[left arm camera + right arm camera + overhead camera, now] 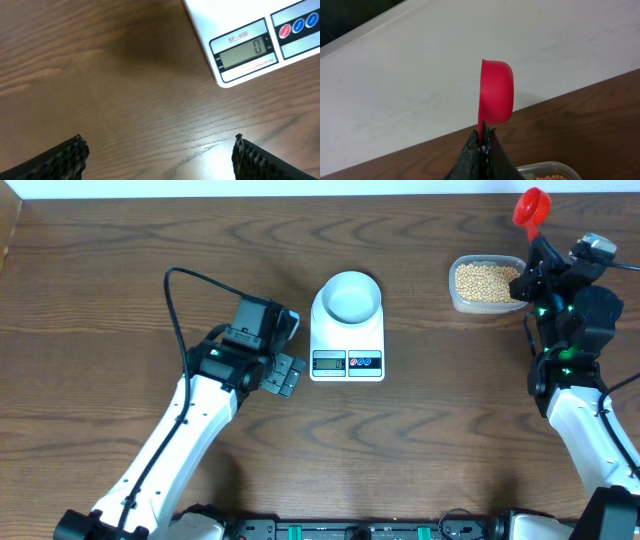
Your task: Scoop item into bowl and weigh 50g on scale
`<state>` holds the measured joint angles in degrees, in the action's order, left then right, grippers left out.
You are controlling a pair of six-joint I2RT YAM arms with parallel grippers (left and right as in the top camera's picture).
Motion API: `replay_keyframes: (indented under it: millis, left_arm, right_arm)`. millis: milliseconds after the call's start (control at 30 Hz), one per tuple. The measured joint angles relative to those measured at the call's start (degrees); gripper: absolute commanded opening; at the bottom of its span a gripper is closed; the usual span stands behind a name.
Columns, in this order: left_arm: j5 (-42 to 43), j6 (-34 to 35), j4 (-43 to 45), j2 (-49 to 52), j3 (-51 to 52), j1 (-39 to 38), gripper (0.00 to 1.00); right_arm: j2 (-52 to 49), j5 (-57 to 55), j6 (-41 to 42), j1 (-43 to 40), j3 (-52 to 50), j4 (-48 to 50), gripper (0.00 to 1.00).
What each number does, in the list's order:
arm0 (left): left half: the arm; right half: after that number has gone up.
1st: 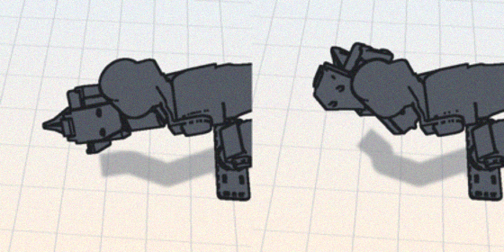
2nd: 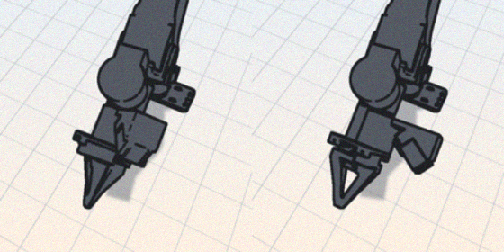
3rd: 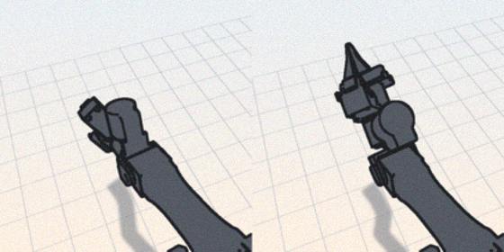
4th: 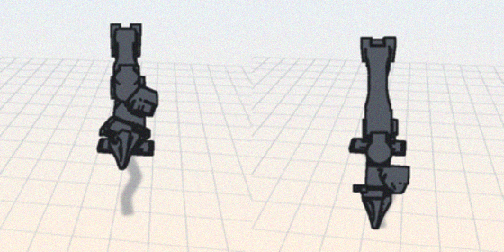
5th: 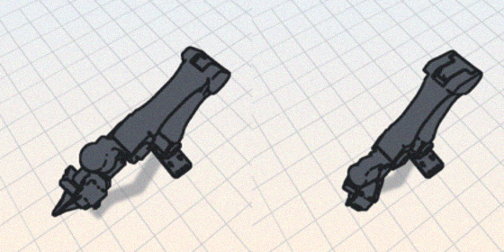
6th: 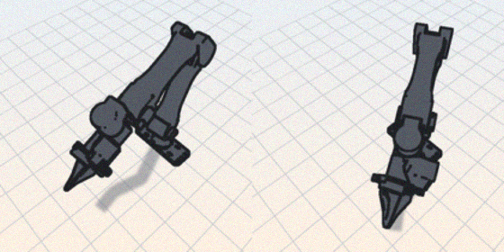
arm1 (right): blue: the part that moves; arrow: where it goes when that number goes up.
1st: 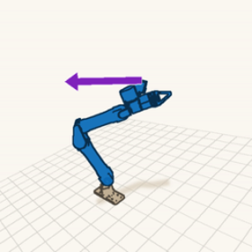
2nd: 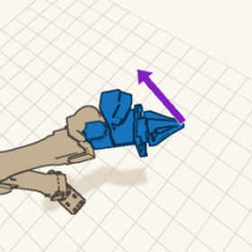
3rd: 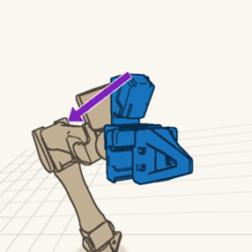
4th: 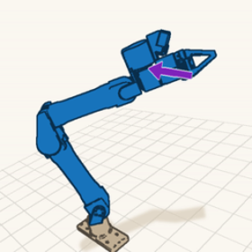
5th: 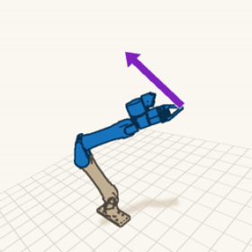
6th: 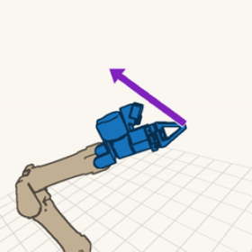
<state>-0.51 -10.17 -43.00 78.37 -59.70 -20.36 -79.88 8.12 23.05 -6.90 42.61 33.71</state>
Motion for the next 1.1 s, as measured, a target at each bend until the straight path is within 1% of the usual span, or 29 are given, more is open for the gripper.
replay_keyframes:
  millis: [100, 167, 200, 333, 400, 567, 833, 1100]
  left_arm:
    - [0.7, 1.3, 0.5, 0.1, 0.0, 0.2, 0.94]
    - [2.4, 0.7, 1.7, 0.1, 0.0, 0.2, 0.94]
    - [3.8, -0.9, 1.6, 0.1, 0.0, 0.2, 0.94]
    - [12.1, -10.8, -0.2, 0.1, 0.0, 0.2, 0.94]
    - [14.9, -14.9, -1.8, 0.1, 0.0, 0.2, 0.95]
    - [18.4, -22.9, -6.1, 0.1, 0.0, 0.2, 0.95]
    - [20.0, -27.2, -4.3, 0.1, 0.0, 0.9, 0.95]
    - [20.1, -27.8, -1.6, 0.1, 0.0, 2.6, 0.95]
  right_arm:
    - [0.0, 0.0, 0.0, 0.0, 0.0, 0.0, 0.01]
    - [0.0, 0.0, -0.1, 0.0, 0.0, 0.0, 0.01]
    - [0.0, 0.0, -0.1, 0.0, 0.0, 0.0, 0.01]
    - [0.0, 0.0, -0.3, 0.0, 0.0, 0.0, 0.01]
    - [0.0, 0.0, -0.3, 0.0, 0.0, 0.0, 0.01]
    - [0.0, 0.1, -0.3, 0.0, 0.0, 0.0, 0.01]
    - [0.0, 1.1, -0.5, 0.0, 0.1, 0.0, 0.01]
    - [0.0, 2.4, -0.5, 0.0, 0.1, 0.0, 0.01]
